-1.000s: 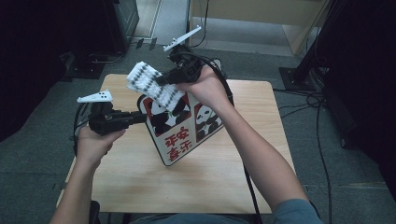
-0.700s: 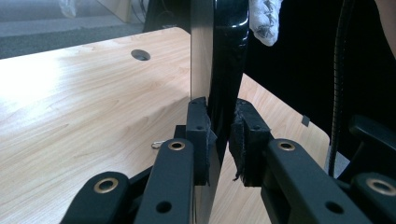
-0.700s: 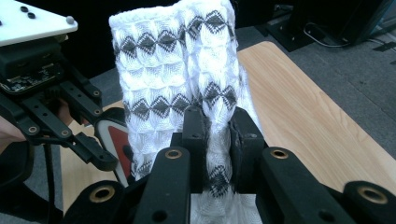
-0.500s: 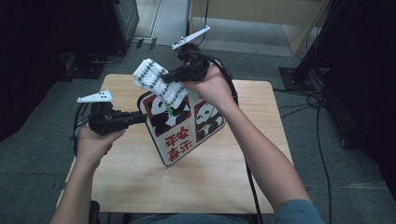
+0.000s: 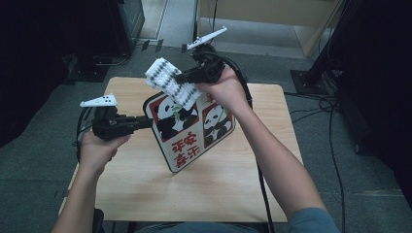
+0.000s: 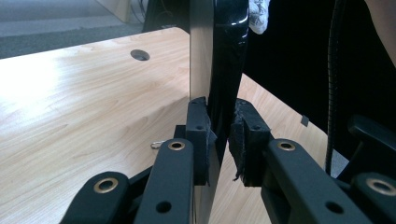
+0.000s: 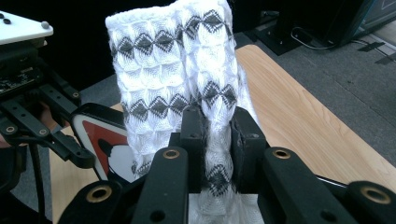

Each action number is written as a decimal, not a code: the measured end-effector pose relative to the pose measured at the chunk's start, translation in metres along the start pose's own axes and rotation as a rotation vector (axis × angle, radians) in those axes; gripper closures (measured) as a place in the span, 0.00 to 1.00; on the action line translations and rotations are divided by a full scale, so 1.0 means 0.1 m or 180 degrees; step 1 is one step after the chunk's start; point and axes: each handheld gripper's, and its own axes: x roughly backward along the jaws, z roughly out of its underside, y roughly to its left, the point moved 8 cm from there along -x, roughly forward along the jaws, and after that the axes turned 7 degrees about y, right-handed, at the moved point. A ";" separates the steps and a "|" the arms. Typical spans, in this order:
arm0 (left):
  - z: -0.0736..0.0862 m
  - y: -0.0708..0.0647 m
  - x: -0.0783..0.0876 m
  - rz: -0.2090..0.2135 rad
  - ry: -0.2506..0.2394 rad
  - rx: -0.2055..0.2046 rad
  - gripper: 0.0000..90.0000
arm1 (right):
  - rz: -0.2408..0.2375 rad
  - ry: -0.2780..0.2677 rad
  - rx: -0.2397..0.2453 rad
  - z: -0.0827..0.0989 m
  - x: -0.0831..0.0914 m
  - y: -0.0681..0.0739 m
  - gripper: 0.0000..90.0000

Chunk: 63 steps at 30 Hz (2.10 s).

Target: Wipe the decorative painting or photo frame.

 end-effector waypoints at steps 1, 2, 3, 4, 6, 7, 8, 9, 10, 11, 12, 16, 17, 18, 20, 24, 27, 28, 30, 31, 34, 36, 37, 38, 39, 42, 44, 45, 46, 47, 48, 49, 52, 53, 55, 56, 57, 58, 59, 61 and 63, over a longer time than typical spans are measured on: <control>0.00 0.00 0.00 0.0000 0.0000 0.0001 0.87 | 0.0004 0.0000 -0.0011 0.00 0.01 -0.01 0.87; 0.00 0.00 0.00 0.0001 -0.0001 0.0002 0.87 | 0.0005 -0.0003 -0.0019 0.01 0.01 -0.02 0.87; 0.00 0.00 0.00 0.0000 0.0000 0.0001 0.87 | 0.0010 -0.0009 -0.0013 0.01 0.01 -0.04 0.87; 0.00 0.00 0.00 0.0000 0.0001 0.0000 0.87 | 0.0019 -0.0006 -0.0020 0.01 0.02 -0.05 0.87; 0.00 0.00 0.00 0.0002 0.0000 0.0001 0.87 | 0.0037 -0.0012 -0.0024 0.02 0.03 -0.07 0.87; 0.00 0.00 0.00 0.0001 0.0001 0.0000 0.87 | 0.0046 -0.0018 -0.0031 0.02 0.04 -0.08 0.87; 0.00 0.00 0.00 0.0001 0.0002 -0.0001 0.87 | 0.0054 -0.0025 -0.0029 0.02 0.04 -0.09 0.87; 0.00 0.00 0.00 0.0001 0.0003 -0.0002 0.87 | 0.0058 -0.0031 -0.0037 0.03 0.05 -0.10 0.87; 0.00 0.00 0.00 -0.0001 0.0005 -0.0005 0.87 | 0.0061 -0.0032 -0.0051 0.03 0.05 -0.11 0.87; 0.00 0.00 0.00 -0.0001 0.0006 -0.0005 0.87 | 0.0071 -0.0033 -0.0052 0.03 0.06 -0.13 0.87; 0.00 0.00 0.00 -0.0001 0.0006 -0.0006 0.87 | 0.0070 -0.0038 -0.0057 0.04 0.06 -0.14 0.87; 0.01 0.00 0.00 0.0001 0.0009 -0.0008 0.87 | 0.0075 -0.0054 -0.0082 0.05 0.08 -0.19 0.87; 0.01 0.00 0.00 0.0002 0.0009 -0.0006 0.87 | 0.0082 -0.0054 -0.0093 0.05 0.09 -0.19 0.87; 0.01 0.00 0.00 0.0004 0.0010 -0.0008 0.87 | 0.0084 -0.0054 -0.0095 0.06 0.09 -0.20 0.87; 0.01 0.00 0.00 0.0004 0.0012 -0.0008 0.87 | 0.0097 -0.0053 -0.0093 0.06 0.10 -0.22 0.87; 0.01 0.01 0.00 0.0000 0.0019 -0.0016 0.87 | 0.0105 -0.0057 -0.0119 0.07 0.12 -0.25 0.87; 0.01 0.01 0.00 0.0000 0.0021 -0.0016 0.87 | 0.0105 -0.0060 -0.0145 0.08 0.14 -0.28 0.86; 0.01 0.01 0.00 -0.0002 0.0022 -0.0017 0.87 | 0.0103 -0.0059 -0.0159 0.08 0.14 -0.29 0.86; 0.01 0.01 0.00 -0.0001 0.0023 -0.0016 0.87 | 0.0104 -0.0064 -0.0168 0.08 0.15 -0.31 0.86; 0.01 0.01 0.00 -0.0002 0.0023 -0.0016 0.87 | 0.0120 -0.0060 -0.0167 0.09 0.15 -0.32 0.86; 0.01 0.01 0.00 0.0005 0.0025 -0.0013 0.87 | 0.0194 -0.0076 -0.0119 0.09 0.17 -0.33 0.87; 0.01 0.01 0.00 0.0003 0.0026 -0.0012 0.87 | 0.0194 -0.0070 -0.0138 0.10 0.18 -0.34 0.87; 0.01 0.01 0.00 0.0002 0.0027 -0.0011 0.87 | 0.0189 -0.0068 -0.0156 0.10 0.18 -0.35 0.87; 0.01 0.01 0.00 0.0000 0.0028 -0.0012 0.87 | 0.0185 -0.0071 -0.0159 0.11 0.19 -0.36 0.87; 0.01 0.01 0.00 -0.0001 0.0028 -0.0011 0.87 | 0.0179 -0.0069 -0.0169 0.11 0.19 -0.36 0.87; 0.01 0.01 0.00 0.0002 0.0029 -0.0011 0.87 | 0.0167 -0.0068 -0.0207 0.11 0.20 -0.39 0.87; 0.01 0.01 0.00 0.0002 0.0029 -0.0013 0.87 | 0.0168 -0.0063 -0.0225 0.12 0.21 -0.41 0.87; 0.01 0.01 0.00 0.0005 0.0029 -0.0017 0.87 | 0.0160 -0.0057 -0.0236 0.12 0.22 -0.42 0.87; 0.01 0.01 0.00 0.0009 0.0030 -0.0015 0.87 | 0.0153 -0.0052 -0.0247 0.12 0.22 -0.43 0.87; 0.01 0.01 0.00 0.0009 0.0030 -0.0012 0.87 | 0.0141 -0.0034 -0.0273 0.12 0.23 -0.44 0.87; 0.01 0.01 0.00 0.0008 0.0028 -0.0005 0.87 | 0.0134 -0.0021 -0.0296 0.12 0.23 -0.46 0.87; 0.01 0.01 0.00 0.0007 0.0028 -0.0008 0.87 | 0.0136 -0.0006 -0.0314 0.11 0.24 -0.47 0.87; 0.01 0.01 0.00 0.0005 0.0029 -0.0003 0.87 | 0.0168 0.0016 -0.0326 0.11 0.25 -0.51 0.87; 0.01 0.01 0.00 0.0006 0.0029 -0.0002 0.87 | 0.0178 0.0019 -0.0330 0.11 0.26 -0.52 0.87; 0.01 0.01 0.00 0.0006 0.0027 -0.0003 0.87 | 0.0198 0.0016 -0.0344 0.12 0.27 -0.55 0.87; 0.01 0.01 0.00 0.0009 0.0027 0.0000 0.87 | 0.0196 0.0011 -0.0355 0.12 0.27 -0.56 0.87; 0.01 0.01 0.00 0.0010 0.0025 0.0008 0.87 | 0.0204 0.0007 -0.0358 0.12 0.28 -0.57 0.87; 0.01 0.01 0.00 0.0008 0.0027 0.0003 0.87 | 0.0202 0.0012 -0.0370 0.13 0.28 -0.57 0.87; 0.01 0.01 0.00 0.0006 0.0035 0.0002 0.86 | 0.0204 0.0010 -0.0369 0.13 0.28 -0.57 0.87; 0.01 0.01 -0.01 0.0000 0.0040 -0.0009 0.86 | 0.0217 0.0013 -0.0360 0.13 0.29 -0.57 0.87; 0.00 0.00 -0.03 -0.0010 0.0039 -0.0009 0.85 | 0.0218 0.0013 -0.0360 0.13 0.28 -0.57 0.87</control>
